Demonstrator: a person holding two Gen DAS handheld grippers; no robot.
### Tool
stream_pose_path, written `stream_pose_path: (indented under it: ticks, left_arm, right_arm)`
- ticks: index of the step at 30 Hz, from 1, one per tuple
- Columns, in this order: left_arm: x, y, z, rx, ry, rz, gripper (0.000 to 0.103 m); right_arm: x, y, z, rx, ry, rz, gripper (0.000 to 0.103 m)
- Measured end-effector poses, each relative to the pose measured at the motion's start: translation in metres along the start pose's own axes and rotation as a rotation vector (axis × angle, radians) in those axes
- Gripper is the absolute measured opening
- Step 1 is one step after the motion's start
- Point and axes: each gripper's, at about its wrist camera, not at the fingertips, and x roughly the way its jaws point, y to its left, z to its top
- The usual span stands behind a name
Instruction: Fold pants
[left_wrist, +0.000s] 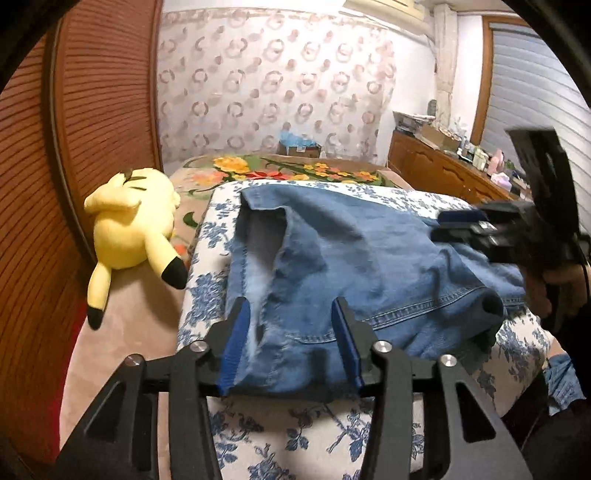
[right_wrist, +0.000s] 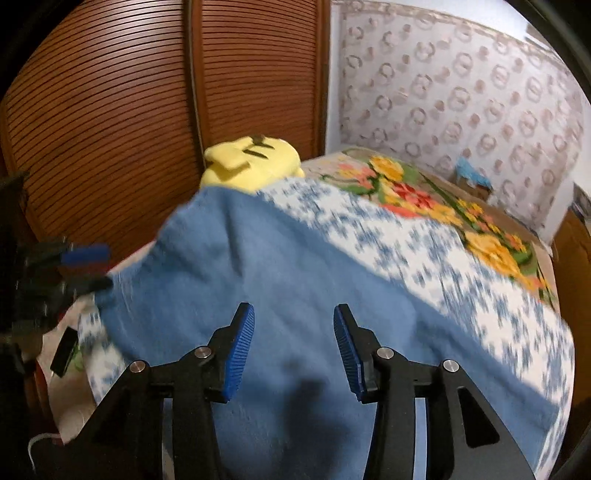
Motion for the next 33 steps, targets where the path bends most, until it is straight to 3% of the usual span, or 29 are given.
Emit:
stream_pose_path:
  ticks: [2,6,9,10,11,12,19,27,29,31,33]
  left_arm:
    - [0.01,-0.004,-0.001,0.014,0.039,-0.008,0.032]
    - [0.031,0.006,-0.008,-0.014,0.107,0.055,0.032]
    - [0.035,0.012,-0.014,-0.04,0.127,0.04,0.032]
    - [0.033,0.011,-0.015,-0.034,0.121,0.039,0.03]
    - [0.03,0.009,-0.015,-0.028,0.115,0.033,0.015]
    - [0.025,0.009,-0.014,-0.026,0.104,0.026,0.01]
    - [-0.012,0.022,-0.001,-0.067,-0.011,0.07,0.007]
    - [-0.011,0.022,-0.004,-0.07,0.007,0.076,0.007]
    - [-0.01,0.021,-0.005,-0.068,0.011,0.078,0.008]
    - [-0.01,0.017,-0.004,-0.064,0.015,0.084,0.017]
    - [-0.012,0.012,-0.002,-0.055,0.01,0.086,0.039]
  right_arm:
    - [-0.006,-0.004,-0.018,0.027,0.015,0.001,0.046]
    - [-0.027,-0.01,-0.045,0.064,0.019,-0.002,0.046]
    - [-0.034,-0.011,-0.054,0.081,0.019,0.007,0.046]
    - [-0.036,-0.01,-0.058,0.087,0.019,0.006,0.046]
    - [-0.038,-0.011,-0.062,0.093,0.02,0.007,0.046]
    - [-0.041,-0.011,-0.066,0.098,0.02,0.01,0.046]
    - [-0.061,-0.023,-0.09,0.139,0.006,0.029,0.046]
    - [-0.074,-0.022,-0.1,0.124,0.009,0.021,0.046]
    - [-0.072,-0.021,-0.102,0.127,0.01,0.032,0.046]
    - [-0.07,-0.018,-0.102,0.128,0.009,0.042,0.046]
    - [-0.067,-0.016,-0.103,0.128,0.007,0.054,0.046]
